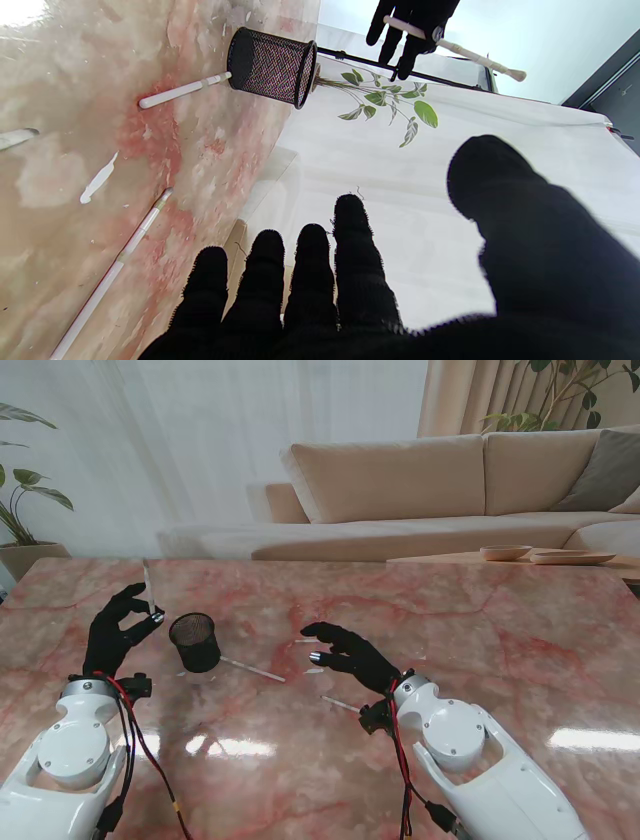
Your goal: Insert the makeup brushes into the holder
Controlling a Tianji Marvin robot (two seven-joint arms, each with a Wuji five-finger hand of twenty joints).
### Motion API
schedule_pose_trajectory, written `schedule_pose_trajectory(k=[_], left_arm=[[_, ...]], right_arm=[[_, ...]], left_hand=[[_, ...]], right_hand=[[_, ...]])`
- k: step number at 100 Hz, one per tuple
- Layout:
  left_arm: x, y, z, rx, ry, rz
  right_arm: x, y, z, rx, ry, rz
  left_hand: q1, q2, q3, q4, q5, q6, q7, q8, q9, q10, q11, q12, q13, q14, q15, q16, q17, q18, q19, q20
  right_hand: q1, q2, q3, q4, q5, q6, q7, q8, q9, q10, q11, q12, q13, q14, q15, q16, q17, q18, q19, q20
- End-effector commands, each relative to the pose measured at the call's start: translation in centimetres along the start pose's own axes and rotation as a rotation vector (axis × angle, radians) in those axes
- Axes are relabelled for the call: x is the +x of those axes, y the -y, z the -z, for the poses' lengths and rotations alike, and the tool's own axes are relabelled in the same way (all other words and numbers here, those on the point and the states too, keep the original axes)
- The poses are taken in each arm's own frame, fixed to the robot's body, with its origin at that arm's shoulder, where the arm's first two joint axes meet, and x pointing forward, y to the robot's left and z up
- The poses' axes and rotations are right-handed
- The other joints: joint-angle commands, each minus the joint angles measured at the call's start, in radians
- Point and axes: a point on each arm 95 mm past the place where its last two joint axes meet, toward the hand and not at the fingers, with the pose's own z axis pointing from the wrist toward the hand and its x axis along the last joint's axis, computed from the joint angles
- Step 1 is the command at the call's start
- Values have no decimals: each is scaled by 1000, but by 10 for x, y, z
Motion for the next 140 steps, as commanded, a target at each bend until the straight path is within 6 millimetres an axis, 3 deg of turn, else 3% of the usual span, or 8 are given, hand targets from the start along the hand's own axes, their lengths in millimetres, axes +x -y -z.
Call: schedule_pose_trajectory(k=[1,36,91,140], left_arm=[[-2,-7,-6,-8,12,-4],[-12,-27,-32,-36,72,68],[-39,-39,-60,-36,134,79],[-57,-54,-69,-79,169,78]], right_arm=[[-4,3,2,19,20,-6],[-8,1,1,28,53,-10],[-13,-1,2,49,99,-19],[-15,-1,1,56,121,-24]], left_hand=[[-27,-17,80,-22,95,-148,87,-17,-28,-62,-6,-12,-51,-58,-17,0,9,-50,-27,-24],[-44,-37,117,-41,94,-175,106,-30,-65,-79,-13,-17,-69,-69,-56,0,10,-61,-41,-69],[-52,-42,123,-47,89,-215,114,-12,-101,-98,-16,-24,-79,-78,-100,12,12,-61,-48,-120],[-50,-46,125,-48,92,-230,118,-6,-92,-89,-12,-23,-74,-71,-93,23,14,-62,-39,-126]], right_hand=[[-31,2,15,12,-19,-19,-10,-8,-25,-1,-1,-9,-21,-15,0,-3,-10,-48,-17,-14],[-29,0,34,9,-16,-24,-6,-6,-29,-1,4,-5,-24,-18,7,2,-10,-48,-7,-10],[-31,1,53,5,-16,-24,-4,-4,-31,0,13,0,-25,-20,19,8,-10,-52,7,-8],[-35,3,60,3,-19,-25,-5,-3,-39,-2,16,3,-30,-22,24,11,-11,-54,11,-10]])
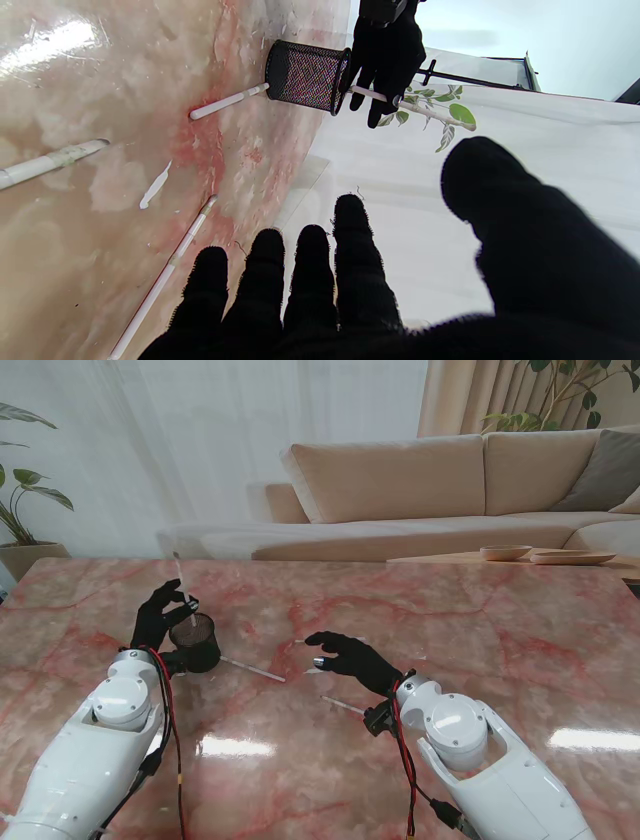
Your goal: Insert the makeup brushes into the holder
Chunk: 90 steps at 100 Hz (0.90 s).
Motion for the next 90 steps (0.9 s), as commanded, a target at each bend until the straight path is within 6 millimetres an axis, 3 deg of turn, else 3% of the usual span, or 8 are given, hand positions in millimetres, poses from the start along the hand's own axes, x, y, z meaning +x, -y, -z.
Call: schedule_pose_trajectory(k=[1,42,60,90], left_arm=[[-6,-5,0,-10,15,-4],[-20,-3,4,-26,39,-36],[-24,-3,6,-36,51,-37],[-27,-2,7,-50,58,-57]], right_arm=[[-4,4,1,23,17,-9],[-6,5,1,21,28,-19],[-7,5,0,23,25,-23],[-8,6,0,20,21,-31]], left_hand=[[4,-1,60,-23,81,-152,93,25,-17,-43,-10,-11,-36,-59,-20,13,11,-52,-28,-11],[3,17,54,-19,64,-157,83,28,-31,-36,-16,-10,-41,-60,-24,12,8,-53,-29,-12],[40,68,-30,17,45,-128,68,2,-60,-30,-24,-13,-43,-58,-50,2,10,-52,-37,-46],[68,86,-72,36,35,-106,63,-58,-72,-21,-27,-16,-43,-51,-51,-7,9,-46,-37,-59]], right_hand=[[-35,3,21,4,-19,-24,-4,-3,-28,-2,10,3,-30,-22,10,11,-10,-52,11,-10],[-35,2,23,3,-21,-22,-5,-3,-31,-3,12,4,-34,-24,10,11,-11,-53,12,-12],[-36,2,23,2,-22,-22,-5,-3,-31,-2,13,5,-33,-23,12,11,-10,-53,13,-12],[-33,0,21,1,-21,-23,-4,-2,-31,-3,15,5,-34,-23,13,11,-10,-53,14,-13]])
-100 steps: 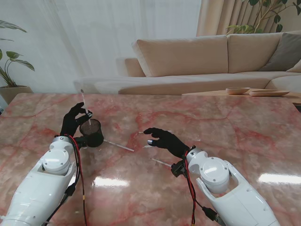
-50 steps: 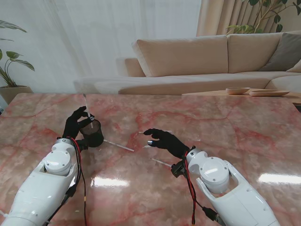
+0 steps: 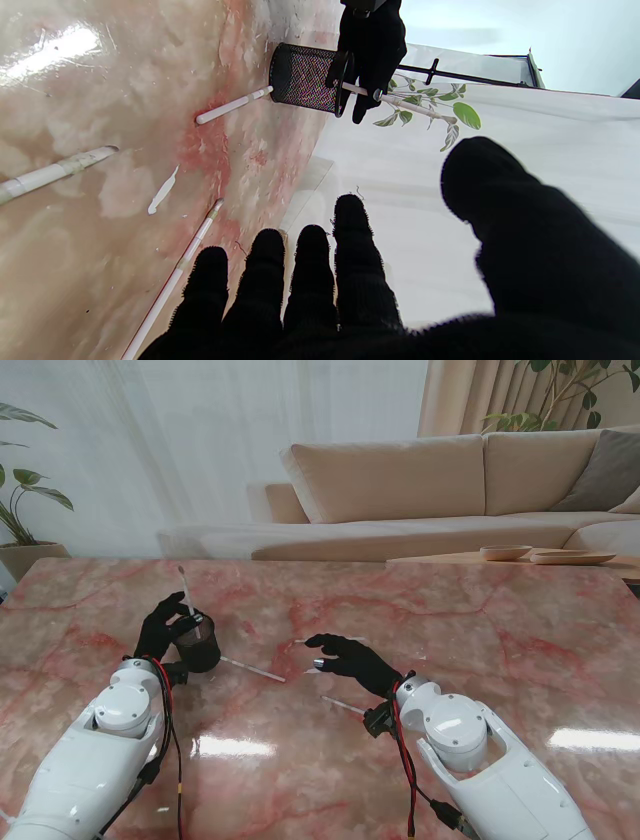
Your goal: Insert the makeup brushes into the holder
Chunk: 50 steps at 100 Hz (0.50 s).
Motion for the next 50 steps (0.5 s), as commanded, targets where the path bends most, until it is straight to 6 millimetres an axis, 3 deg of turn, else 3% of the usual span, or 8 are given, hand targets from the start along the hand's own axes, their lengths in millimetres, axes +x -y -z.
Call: schedule_pose_trajectory(k=[1,50], left_arm=[[-6,0,3,-9,15,-11],[-10,3,6,-10,22,-25]], right_arm=[[-5,4,0,15,9,-15],[-6,5,0,14,0,-27]], left_hand=[[49,61,-17,34,35,-93,63,-5,-37,-20,-12,-14,-33,-51,-26,-8,9,-46,-37,-20],[96,59,-51,54,12,-57,5,-39,-32,-5,-11,-15,-34,-43,-23,-7,8,-40,-36,-27]], right_hand=[[-33,0,20,1,-22,-23,-4,-2,-31,-2,13,5,-34,-23,11,11,-10,-51,14,-13],[-30,-1,15,0,-23,-23,-5,-2,-31,-2,14,4,-36,-24,11,11,-11,-51,15,-13]])
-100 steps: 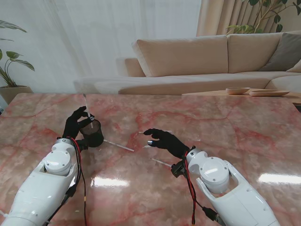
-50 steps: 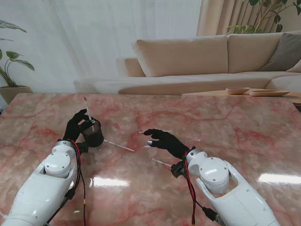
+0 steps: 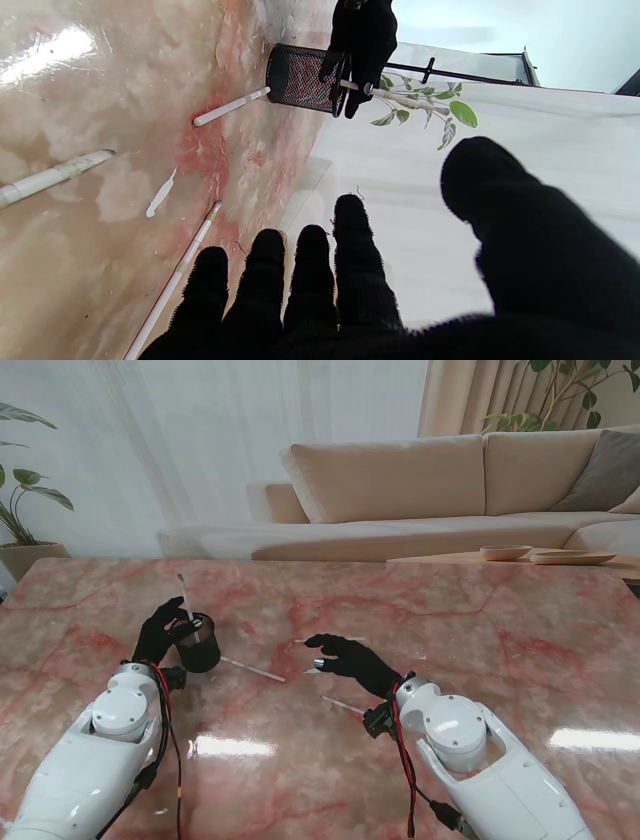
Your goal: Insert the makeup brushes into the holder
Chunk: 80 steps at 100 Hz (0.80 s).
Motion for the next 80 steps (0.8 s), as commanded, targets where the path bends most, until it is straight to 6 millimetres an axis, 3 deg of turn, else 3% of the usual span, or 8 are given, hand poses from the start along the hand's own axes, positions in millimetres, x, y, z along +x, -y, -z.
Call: schedule_pose_trajectory(k=[1,27,80], left_arm=[[-3,0,2,-3,8,-5],[-4,1,3,-5,8,-5],[-4,5,4,-17,2,-17]], right_arm=[[-4,4,0,14,8,-14],[-5,5,1,13,9,-19],[-6,3,0,17,5,-19]], left_hand=[[73,48,-7,54,12,-58,19,-6,-31,-8,-11,-15,-34,-42,-23,-7,8,-39,-36,-16],[114,34,-37,70,-2,-52,-8,3,-29,-3,-14,-16,-35,-39,-22,-2,7,-35,-34,-14],[96,-19,-77,62,-73,-7,-126,47,-46,20,-25,-17,-36,-28,-26,-6,5,-26,-35,-11]], right_hand=[[-30,-1,15,0,-23,-23,-5,-2,-30,-2,13,4,-35,-24,11,11,-11,-51,15,-13],[-28,-2,14,0,-23,-23,-5,-2,-29,-2,14,4,-35,-24,11,11,-11,-52,15,-14],[-28,-2,14,0,-22,-24,-5,-3,-29,-2,14,4,-36,-24,11,11,-12,-53,15,-15]])
